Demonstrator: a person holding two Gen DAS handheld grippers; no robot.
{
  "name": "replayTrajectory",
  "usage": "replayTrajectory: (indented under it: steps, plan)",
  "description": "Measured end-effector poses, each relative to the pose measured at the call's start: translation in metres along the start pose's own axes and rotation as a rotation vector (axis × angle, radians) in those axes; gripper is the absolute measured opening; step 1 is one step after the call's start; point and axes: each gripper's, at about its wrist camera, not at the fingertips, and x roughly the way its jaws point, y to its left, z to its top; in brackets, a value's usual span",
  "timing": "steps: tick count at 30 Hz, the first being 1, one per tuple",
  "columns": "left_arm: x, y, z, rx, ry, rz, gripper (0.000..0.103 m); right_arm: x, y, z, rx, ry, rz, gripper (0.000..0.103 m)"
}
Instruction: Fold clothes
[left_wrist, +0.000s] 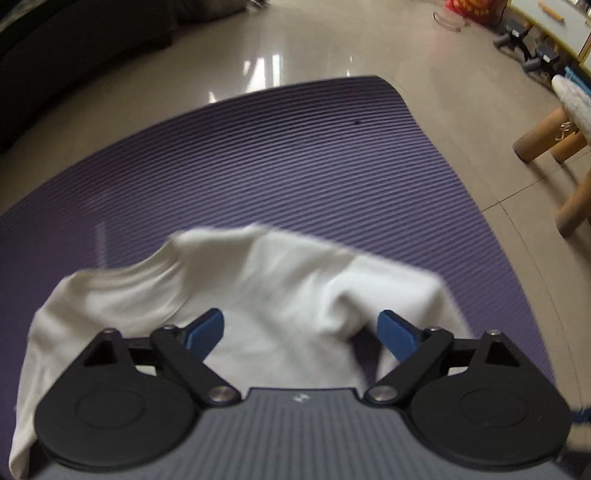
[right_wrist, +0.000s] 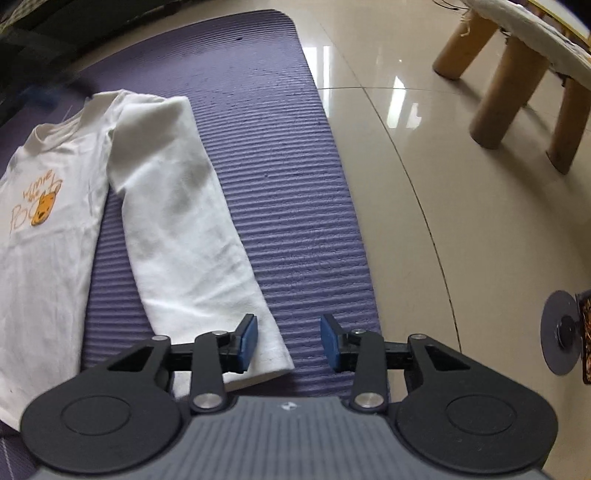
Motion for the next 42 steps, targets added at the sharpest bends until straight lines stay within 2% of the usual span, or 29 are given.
replayTrajectory:
  steps: [4, 7, 11, 17, 23, 25, 29, 30, 31, 32, 33, 36, 40, 42]
  plan:
    - [0.033, -0.024, 0.021, -0.007, 0.074, 0.080, 0.079, 0.004, 0.000, 0.002, -0.024, 0.003, 0.056, 0.038]
    - [0.054, -0.029, 0.025, -0.031, 0.131, 0.134, 0.078, 0.007, 0.001, 0.004, -0.036, 0.001, 0.086, 0.039]
    - [0.069, -0.034, 0.029, -0.042, 0.151, 0.180, 0.078, 0.010, 0.007, 0.006, -0.081, 0.002, 0.083, 0.038]
    - [0.074, -0.023, 0.036, -0.132, 0.149, 0.157, 0.076, 0.008, 0.002, 0.007, -0.093, -0.005, 0.085, 0.022]
    - [0.072, -0.021, 0.043, -0.159, 0.140, 0.136, 0.074, 0.010, -0.001, 0.009, -0.088, -0.003, 0.096, 0.022]
    - [0.075, -0.021, 0.042, -0.172, 0.145, 0.135, 0.068, 0.009, 0.000, 0.009, -0.098, -0.003, 0.100, 0.022]
    - [0.075, -0.020, 0.037, -0.212, 0.126, 0.123, 0.065, 0.007, -0.002, 0.009, -0.092, -0.013, 0.121, 0.022]
    - [0.073, -0.021, 0.036, -0.212, 0.117, 0.120, 0.056, 0.006, -0.003, 0.009, -0.087, -0.016, 0.123, 0.022]
    - [0.071, -0.021, 0.034, -0.215, 0.102, 0.111, 0.042, 0.006, -0.003, 0.009, -0.084, -0.017, 0.124, 0.022]
    - [0.068, -0.022, 0.034, -0.212, 0.096, 0.112, 0.031, 0.006, -0.004, 0.009, -0.080, -0.016, 0.128, 0.022]
    - [0.066, -0.022, 0.034, -0.209, 0.090, 0.114, 0.008, 0.006, -0.004, 0.009, -0.080, -0.014, 0.136, 0.022]
    - [0.060, -0.022, 0.033, -0.220, 0.081, 0.109, 0.003, 0.009, -0.003, 0.009, -0.084, -0.002, 0.132, 0.024]
    - [0.051, -0.008, 0.026, -0.272, 0.051, 0.066, 0.002, 0.012, 0.005, 0.007, -0.127, 0.002, 0.122, 0.024]
    - [0.046, -0.002, 0.023, -0.295, 0.034, 0.044, 0.001, 0.011, 0.011, 0.006, -0.172, 0.005, 0.123, 0.008]
